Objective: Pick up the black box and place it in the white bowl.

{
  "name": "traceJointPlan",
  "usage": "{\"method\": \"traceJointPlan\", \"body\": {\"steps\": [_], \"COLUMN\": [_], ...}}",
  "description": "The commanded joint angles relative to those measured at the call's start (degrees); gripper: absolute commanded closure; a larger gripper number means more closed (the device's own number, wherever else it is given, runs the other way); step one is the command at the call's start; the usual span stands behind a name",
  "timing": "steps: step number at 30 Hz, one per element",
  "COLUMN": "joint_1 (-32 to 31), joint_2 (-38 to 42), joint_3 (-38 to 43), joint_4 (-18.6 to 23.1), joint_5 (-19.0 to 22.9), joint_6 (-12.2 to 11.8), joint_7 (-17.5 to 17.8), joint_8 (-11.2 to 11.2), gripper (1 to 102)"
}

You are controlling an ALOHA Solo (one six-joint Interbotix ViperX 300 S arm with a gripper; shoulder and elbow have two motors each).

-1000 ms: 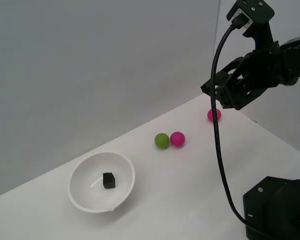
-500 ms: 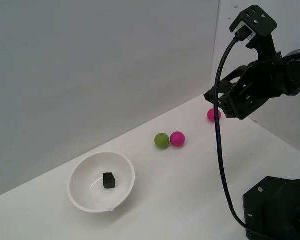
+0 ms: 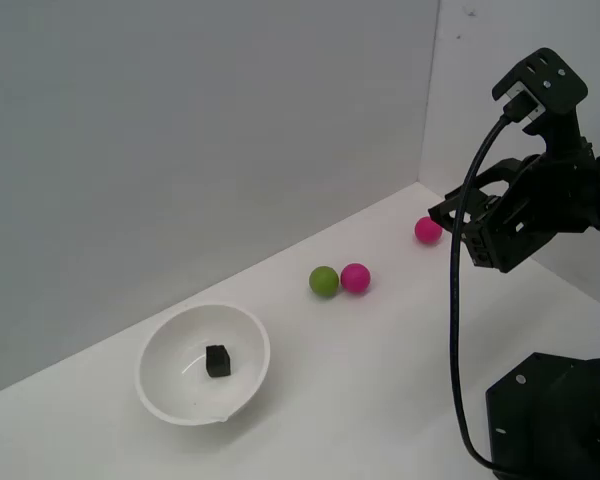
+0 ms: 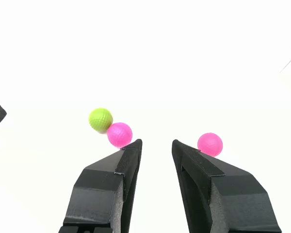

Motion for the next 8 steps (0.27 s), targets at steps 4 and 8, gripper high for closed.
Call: {"method": "traceJointPlan", "body": {"steps": [4, 8], "joint_1": [0.1, 0.1], "joint_2": [1.1, 1.6], "joint_3": [1.5, 1.8], "joint_4": [1.0, 1.8], "joint_5": [0.7, 1.6], "joint_6": [0.0, -0.1], "joint_7": [-0.6, -1.2], "joint_8": [0.3, 0.3], "gripper": [70, 70]}}
